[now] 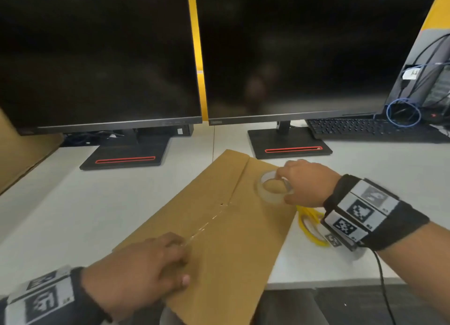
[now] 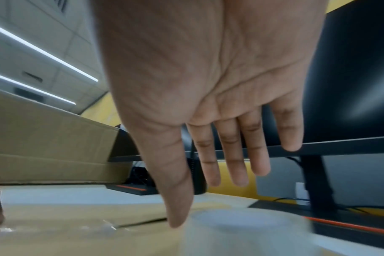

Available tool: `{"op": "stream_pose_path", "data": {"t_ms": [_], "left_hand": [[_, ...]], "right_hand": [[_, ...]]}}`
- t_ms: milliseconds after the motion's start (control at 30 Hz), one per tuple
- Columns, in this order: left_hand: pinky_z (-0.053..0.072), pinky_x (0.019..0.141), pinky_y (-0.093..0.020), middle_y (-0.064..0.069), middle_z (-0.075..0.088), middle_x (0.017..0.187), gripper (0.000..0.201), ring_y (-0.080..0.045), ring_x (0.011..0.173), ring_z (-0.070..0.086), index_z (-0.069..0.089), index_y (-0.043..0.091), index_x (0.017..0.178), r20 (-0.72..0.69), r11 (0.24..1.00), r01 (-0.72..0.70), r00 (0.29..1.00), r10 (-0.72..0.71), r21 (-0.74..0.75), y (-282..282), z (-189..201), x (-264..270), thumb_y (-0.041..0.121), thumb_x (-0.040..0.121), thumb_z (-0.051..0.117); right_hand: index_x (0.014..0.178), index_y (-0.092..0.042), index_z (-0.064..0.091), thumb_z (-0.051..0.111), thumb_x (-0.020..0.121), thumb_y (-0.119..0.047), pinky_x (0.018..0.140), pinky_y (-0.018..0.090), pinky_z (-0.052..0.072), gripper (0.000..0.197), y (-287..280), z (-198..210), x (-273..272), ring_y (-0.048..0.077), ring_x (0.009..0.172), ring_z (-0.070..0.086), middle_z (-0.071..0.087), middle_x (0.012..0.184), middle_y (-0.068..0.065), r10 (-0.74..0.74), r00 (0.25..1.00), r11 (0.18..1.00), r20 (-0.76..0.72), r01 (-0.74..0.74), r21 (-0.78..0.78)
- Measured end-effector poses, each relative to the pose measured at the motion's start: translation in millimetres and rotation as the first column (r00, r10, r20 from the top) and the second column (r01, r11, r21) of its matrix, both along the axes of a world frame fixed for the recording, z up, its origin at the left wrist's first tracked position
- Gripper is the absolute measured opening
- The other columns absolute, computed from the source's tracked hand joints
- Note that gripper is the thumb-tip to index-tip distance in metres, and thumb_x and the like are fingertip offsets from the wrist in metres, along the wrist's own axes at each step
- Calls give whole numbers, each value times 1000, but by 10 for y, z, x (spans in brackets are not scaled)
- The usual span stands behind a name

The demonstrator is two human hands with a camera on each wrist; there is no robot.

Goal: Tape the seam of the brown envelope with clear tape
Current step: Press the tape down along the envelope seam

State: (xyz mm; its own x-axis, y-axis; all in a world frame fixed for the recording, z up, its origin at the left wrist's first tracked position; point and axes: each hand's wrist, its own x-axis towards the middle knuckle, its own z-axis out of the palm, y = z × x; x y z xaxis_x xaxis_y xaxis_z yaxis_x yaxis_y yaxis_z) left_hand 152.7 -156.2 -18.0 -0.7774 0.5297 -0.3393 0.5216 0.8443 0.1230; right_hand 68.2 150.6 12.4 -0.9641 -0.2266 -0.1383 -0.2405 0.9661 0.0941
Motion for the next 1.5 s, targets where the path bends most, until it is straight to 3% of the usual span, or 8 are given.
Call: {"op": "stream_pose_path", "data": {"t_ms": [133,200,300,433,600,733,1067,1500], "left_hand": [[41,89,-18,22,36,120,44,3,99,48,43,38,115,-33,999,-52,998,52,-6,-110,-11,-186,68,83,47],[42,83,-15,24,36,118,51,7,91,47,38,41,121,-3,995,-98,995,98,14,-147,10,-303,66,80,56],[40,94,-14,27,26,136,72,4,111,47,25,45,139,27,990,-139,990,138,20,-107,57,-408,54,78,63],[26,106,-10,25,23,144,62,1,132,34,30,44,142,-136,991,-18,990,36,129,387,148,-364,35,87,55],[42,98,-34,10,38,138,58,-17,122,46,22,45,144,-175,975,179,972,-155,133,1245,46,-317,49,92,48],[41,92,-38,0,37,140,63,-27,121,47,19,44,148,-156,964,252,959,-237,84,1711,-21,-405,56,93,45],[47,94,-36,-4,39,134,47,-28,112,53,50,29,135,12,974,173,984,-176,147,1934,-32,-596,31,89,60],[44,96,-37,3,53,125,51,-21,120,40,39,35,135,96,983,86,990,-103,163,1946,-3,-837,36,88,56]], "right_hand": [[111,-30,62,65,76,-45,87,31,43,38,188,-116,-74,21,110,53,56,120,-5,-24,999,1000,-22,24,-1],[107,-32,65,65,77,-47,89,31,42,34,231,-164,-91,20,110,53,55,119,-6,-7,999,1000,-37,6,-21],[107,-34,63,60,82,-47,90,32,42,29,285,-207,-106,20,113,51,53,119,-6,17,999,998,-38,-19,-56],[109,-33,60,53,90,-41,83,31,43,22,365,-203,-140,17,111,53,48,121,-10,23,999,989,-35,-28,-142],[108,-32,59,51,92,-38,83,31,44,20,401,-189,-191,16,109,53,54,115,-11,24,998,983,-56,-34,-181],[107,-32,59,51,91,-39,85,33,45,20,418,-188,-190,16,107,54,56,113,-13,21,998,982,-53,-31,-187],[104,-27,61,53,90,-39,75,28,39,20,432,-184,-177,16,103,56,51,98,-11,55,997,973,-56,-66,-219],[107,-26,59,52,91,-38,82,32,42,21,531,-129,-230,20,105,56,57,113,-6,-37,989,950,-145,-10,-313]]}}
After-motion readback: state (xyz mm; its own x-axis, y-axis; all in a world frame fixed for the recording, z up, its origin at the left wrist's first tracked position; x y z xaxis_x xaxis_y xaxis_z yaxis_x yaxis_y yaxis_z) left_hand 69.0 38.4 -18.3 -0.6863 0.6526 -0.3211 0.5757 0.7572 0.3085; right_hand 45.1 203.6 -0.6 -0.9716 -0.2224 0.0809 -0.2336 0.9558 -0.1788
